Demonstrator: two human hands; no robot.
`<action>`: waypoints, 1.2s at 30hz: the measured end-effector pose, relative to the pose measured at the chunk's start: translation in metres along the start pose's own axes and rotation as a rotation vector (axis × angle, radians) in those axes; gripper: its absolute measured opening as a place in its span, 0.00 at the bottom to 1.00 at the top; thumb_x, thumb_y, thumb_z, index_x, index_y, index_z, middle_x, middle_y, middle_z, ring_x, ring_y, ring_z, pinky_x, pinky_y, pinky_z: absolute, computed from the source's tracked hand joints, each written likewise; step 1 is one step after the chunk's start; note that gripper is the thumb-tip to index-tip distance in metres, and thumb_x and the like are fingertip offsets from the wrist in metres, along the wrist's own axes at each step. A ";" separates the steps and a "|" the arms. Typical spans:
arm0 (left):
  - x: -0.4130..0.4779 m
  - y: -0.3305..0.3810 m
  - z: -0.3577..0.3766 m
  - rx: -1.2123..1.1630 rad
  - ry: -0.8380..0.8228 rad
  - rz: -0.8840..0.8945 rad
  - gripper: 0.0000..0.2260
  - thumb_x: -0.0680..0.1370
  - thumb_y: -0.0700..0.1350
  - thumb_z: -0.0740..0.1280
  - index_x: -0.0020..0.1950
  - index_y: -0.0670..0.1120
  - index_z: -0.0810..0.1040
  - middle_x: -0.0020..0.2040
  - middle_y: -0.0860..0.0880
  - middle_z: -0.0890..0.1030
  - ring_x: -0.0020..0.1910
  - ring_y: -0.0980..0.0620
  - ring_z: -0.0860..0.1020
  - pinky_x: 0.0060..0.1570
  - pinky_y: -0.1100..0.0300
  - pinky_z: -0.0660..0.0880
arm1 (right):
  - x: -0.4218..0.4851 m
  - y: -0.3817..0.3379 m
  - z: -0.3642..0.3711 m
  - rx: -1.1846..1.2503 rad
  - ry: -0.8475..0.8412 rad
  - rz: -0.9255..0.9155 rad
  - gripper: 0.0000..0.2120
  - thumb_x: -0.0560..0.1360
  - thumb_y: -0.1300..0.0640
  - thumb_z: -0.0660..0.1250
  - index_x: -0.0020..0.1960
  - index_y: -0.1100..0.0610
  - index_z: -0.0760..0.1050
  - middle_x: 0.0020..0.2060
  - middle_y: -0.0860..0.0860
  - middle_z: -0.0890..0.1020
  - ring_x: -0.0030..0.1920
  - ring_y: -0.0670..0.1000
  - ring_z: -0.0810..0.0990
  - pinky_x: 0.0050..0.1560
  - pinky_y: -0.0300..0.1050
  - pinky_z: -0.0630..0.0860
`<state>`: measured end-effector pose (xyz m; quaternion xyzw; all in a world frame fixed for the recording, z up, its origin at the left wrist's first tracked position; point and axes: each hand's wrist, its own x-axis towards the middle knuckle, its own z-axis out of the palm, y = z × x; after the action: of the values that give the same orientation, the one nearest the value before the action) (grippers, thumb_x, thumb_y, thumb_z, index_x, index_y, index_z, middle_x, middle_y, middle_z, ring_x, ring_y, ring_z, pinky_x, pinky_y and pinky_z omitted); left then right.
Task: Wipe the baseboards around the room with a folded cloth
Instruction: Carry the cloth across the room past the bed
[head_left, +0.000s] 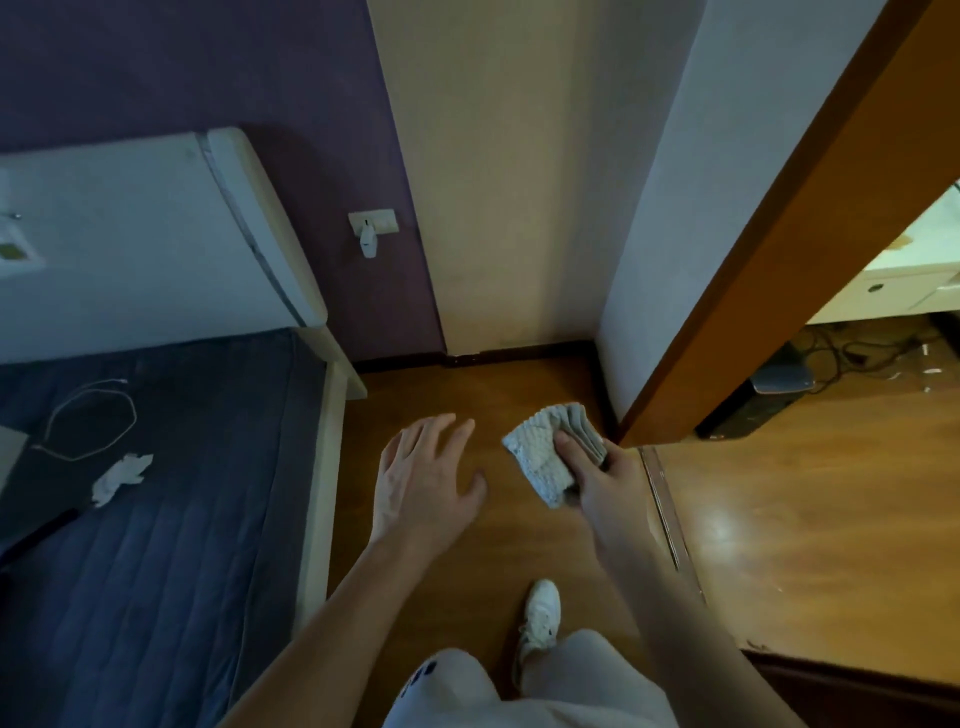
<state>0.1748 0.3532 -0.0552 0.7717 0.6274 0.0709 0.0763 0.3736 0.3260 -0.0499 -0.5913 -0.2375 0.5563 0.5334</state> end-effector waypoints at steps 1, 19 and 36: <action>0.013 0.004 -0.001 0.005 0.011 -0.003 0.30 0.75 0.63 0.52 0.75 0.55 0.68 0.73 0.52 0.69 0.72 0.50 0.66 0.70 0.47 0.66 | 0.013 -0.008 0.000 -0.009 -0.008 -0.009 0.12 0.74 0.51 0.72 0.55 0.55 0.81 0.45 0.52 0.86 0.45 0.52 0.86 0.36 0.42 0.81; 0.235 -0.048 -0.003 -0.030 0.023 0.023 0.26 0.78 0.61 0.56 0.74 0.54 0.69 0.72 0.51 0.70 0.71 0.51 0.68 0.68 0.48 0.69 | 0.210 -0.065 0.087 -0.024 0.005 0.022 0.14 0.75 0.50 0.71 0.59 0.54 0.79 0.46 0.49 0.86 0.45 0.49 0.86 0.37 0.40 0.80; 0.448 -0.151 0.017 -0.077 -0.143 0.376 0.26 0.75 0.59 0.61 0.70 0.51 0.74 0.67 0.51 0.74 0.65 0.49 0.72 0.61 0.46 0.73 | 0.355 -0.070 0.205 0.035 0.371 0.055 0.08 0.73 0.47 0.74 0.50 0.50 0.82 0.42 0.52 0.86 0.42 0.52 0.86 0.37 0.45 0.81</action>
<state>0.1246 0.8221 -0.0968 0.8749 0.4619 0.0527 0.1355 0.3042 0.7338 -0.0919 -0.6807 -0.1092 0.4562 0.5627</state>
